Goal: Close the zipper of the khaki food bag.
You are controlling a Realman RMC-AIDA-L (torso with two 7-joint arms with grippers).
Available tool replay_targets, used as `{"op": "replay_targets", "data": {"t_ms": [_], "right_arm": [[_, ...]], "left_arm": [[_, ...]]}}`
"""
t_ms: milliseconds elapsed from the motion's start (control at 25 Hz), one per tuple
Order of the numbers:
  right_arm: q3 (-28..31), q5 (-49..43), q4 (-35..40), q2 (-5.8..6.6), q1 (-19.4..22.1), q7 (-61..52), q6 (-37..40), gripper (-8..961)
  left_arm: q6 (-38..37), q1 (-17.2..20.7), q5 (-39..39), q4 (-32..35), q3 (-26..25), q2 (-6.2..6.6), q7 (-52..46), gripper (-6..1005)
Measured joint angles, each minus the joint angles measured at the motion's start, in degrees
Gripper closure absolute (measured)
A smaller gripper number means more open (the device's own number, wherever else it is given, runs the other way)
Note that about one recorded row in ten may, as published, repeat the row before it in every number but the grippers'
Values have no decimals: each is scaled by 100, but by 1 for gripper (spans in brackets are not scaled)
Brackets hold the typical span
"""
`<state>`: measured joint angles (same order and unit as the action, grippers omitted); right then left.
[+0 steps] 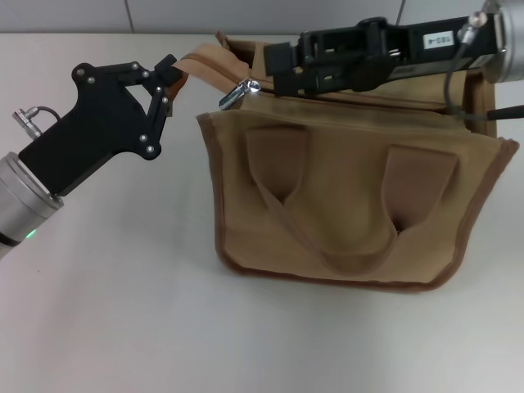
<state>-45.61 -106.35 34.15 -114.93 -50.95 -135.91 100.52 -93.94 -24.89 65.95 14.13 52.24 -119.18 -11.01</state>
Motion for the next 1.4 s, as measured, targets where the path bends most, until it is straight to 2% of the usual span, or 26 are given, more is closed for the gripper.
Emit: {"op": "replay_targets", "data": {"t_ms": [440, 1400], "right_arm": [[-301, -17, -19, -25, -42, -268, -360, 175], [-450, 0, -84, -134, -180, -343, -714, 175]], "left_arm": [[-224, -68, -70, 1, 31, 0, -40, 999], [-426, -598, -73, 2, 59, 0, -495, 999]]}}
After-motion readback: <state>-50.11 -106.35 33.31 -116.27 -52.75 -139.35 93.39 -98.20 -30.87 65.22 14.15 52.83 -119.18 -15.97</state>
